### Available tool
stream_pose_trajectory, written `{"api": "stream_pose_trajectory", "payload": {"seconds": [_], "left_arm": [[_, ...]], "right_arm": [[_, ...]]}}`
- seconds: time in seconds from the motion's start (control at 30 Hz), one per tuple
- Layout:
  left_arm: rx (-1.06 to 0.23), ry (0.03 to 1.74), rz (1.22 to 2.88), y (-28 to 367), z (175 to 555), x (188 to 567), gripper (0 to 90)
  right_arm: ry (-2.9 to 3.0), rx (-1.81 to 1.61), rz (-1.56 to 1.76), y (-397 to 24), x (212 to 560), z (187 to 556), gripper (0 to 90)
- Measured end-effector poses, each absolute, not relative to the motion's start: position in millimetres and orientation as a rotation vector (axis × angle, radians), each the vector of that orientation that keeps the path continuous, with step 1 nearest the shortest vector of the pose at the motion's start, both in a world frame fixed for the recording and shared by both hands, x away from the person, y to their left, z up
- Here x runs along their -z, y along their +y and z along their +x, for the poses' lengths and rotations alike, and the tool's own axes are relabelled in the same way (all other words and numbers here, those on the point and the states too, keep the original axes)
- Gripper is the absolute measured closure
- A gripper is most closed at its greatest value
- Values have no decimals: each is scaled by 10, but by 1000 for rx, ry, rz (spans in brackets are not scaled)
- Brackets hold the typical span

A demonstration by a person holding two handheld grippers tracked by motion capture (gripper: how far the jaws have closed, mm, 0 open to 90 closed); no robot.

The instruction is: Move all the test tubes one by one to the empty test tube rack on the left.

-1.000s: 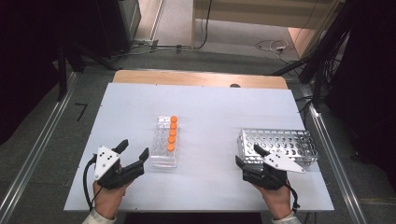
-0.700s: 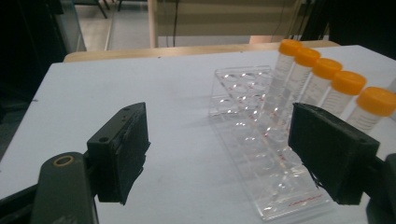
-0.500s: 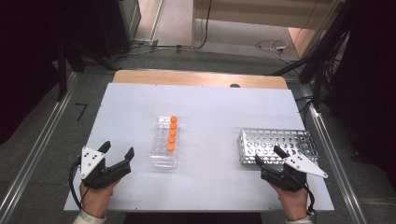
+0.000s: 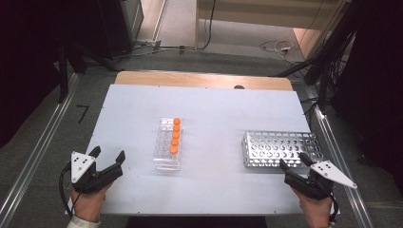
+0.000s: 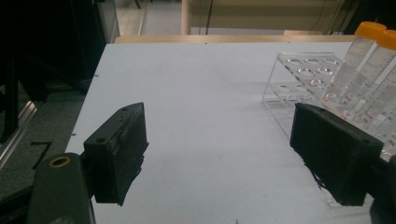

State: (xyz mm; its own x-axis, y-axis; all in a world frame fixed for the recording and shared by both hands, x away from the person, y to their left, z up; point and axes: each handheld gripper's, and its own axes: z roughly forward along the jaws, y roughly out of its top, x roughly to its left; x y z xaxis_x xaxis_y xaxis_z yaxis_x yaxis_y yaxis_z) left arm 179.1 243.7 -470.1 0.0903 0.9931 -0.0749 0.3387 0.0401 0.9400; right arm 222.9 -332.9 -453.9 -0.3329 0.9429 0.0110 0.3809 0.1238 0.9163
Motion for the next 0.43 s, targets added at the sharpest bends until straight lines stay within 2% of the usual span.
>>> {"api": "stream_pose_trajectory", "payload": {"seconds": [0.27,0.43], "left_arm": [[-903,1418,1475,2447,1822,4767,176],[-857,1442,1494,2443,1866,4815,163]], "right_arm": [[1737,-1145,1360,-3559,4589,2253,225],[1716,-1147,1391,-3637,4601,2270,211]]}}
